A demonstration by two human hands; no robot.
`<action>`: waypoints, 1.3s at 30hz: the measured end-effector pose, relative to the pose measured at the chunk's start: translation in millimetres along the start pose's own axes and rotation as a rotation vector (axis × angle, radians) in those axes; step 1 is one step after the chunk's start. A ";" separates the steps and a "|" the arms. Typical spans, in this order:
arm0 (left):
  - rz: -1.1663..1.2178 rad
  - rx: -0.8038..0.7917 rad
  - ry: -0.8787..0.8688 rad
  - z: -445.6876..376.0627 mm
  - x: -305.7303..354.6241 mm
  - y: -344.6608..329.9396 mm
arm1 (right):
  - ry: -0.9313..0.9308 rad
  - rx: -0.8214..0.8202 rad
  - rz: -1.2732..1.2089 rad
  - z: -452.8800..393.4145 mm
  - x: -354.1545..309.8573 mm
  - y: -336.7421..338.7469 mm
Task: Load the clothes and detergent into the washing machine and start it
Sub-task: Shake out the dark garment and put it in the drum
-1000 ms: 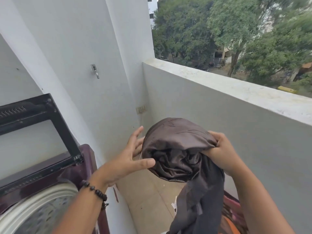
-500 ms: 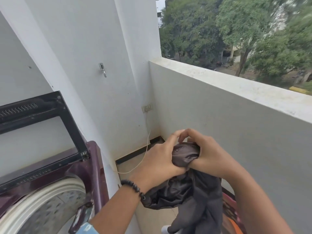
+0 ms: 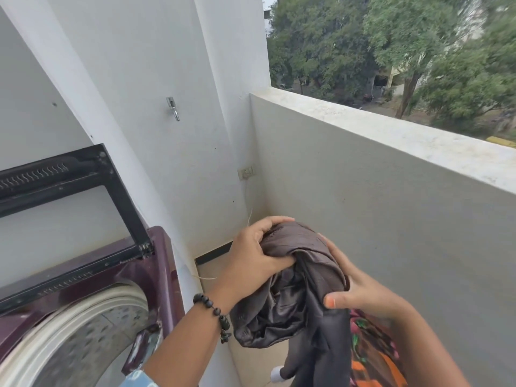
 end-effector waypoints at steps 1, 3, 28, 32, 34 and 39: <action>0.009 0.000 -0.004 0.7 1.8 -0.7 | -0.005 -0.017 -0.037 2.3 7.3 -3.8; 0.017 -0.003 -0.010 2.1 5.2 -1.5 | -0.019 -0.040 -0.094 7.4 15.8 -11.2; -0.105 -0.095 -0.068 15.8 16.6 20.8 | 0.367 0.583 0.001 38.0 -50.7 21.0; 0.032 -0.063 -0.041 13.2 12.1 27.6 | 0.421 0.671 0.022 37.1 -55.7 9.0; 0.144 -0.058 -0.015 12.4 8.0 31.0 | 0.435 0.699 0.032 34.1 -58.0 1.3; 0.361 -0.054 0.002 16.2 8.2 40.3 | 0.479 0.732 0.075 24.7 -70.7 -18.8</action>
Point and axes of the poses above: each hand's wrist, its own z-axis away from the middle knuckle, its own y-axis out of the back of the hand, x = y × z, the point moved 10 cm from there along -z, towards the middle knuckle, and after that the axes turned 7 degrees about -z, right-handed, at the moved point
